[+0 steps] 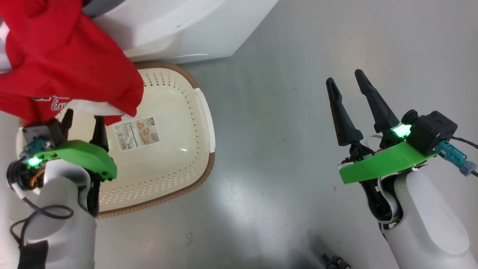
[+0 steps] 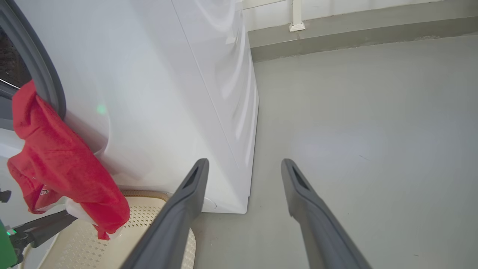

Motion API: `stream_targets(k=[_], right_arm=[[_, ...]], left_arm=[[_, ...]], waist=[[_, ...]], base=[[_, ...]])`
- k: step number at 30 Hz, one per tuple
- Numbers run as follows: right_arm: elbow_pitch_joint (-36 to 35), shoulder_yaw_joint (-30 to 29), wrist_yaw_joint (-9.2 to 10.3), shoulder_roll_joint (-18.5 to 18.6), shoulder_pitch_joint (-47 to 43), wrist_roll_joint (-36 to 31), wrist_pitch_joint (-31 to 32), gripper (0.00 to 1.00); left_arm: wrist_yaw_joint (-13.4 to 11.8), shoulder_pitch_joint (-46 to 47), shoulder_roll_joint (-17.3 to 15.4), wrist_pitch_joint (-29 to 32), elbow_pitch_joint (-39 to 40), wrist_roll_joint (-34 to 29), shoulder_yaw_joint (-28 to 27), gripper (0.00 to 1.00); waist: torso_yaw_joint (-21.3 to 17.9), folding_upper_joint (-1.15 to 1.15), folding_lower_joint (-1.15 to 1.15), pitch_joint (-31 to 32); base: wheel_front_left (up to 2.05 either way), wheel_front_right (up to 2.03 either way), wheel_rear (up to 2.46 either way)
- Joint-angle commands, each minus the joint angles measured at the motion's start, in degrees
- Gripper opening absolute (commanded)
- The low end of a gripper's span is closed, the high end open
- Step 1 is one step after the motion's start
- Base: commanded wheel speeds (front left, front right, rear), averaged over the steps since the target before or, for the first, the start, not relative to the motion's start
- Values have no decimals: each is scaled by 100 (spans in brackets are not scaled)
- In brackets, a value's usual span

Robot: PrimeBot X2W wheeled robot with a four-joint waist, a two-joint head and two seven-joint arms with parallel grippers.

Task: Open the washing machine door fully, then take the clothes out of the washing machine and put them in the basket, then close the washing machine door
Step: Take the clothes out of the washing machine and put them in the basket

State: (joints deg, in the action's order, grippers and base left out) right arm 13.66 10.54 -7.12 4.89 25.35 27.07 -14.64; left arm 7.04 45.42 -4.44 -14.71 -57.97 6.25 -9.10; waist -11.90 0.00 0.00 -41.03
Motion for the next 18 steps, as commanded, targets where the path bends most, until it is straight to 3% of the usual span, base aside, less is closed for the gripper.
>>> stream_targets(k=[1, 10, 18], right_arm=[[-97, 104, -36, 21, -122, -37, -36, 100], [-102, 64, -36, 96, -218, -41, -36, 100], [-127, -17, -36, 174, -291, -70, -36, 100]], left_arm=[[5, -271, -136, -29, 163, 47, -137, 100], [32, -534, -37, -29, 716, 100, -169, 100], [43, -936, 5, -29, 1703, 140, -175, 100]], waist=[[34, 0, 0, 48], [141, 0, 0, 241], [298, 0, 0, 354]], base=[[0, 0, 0], [0, 0, 0], [0, 0, 0]])
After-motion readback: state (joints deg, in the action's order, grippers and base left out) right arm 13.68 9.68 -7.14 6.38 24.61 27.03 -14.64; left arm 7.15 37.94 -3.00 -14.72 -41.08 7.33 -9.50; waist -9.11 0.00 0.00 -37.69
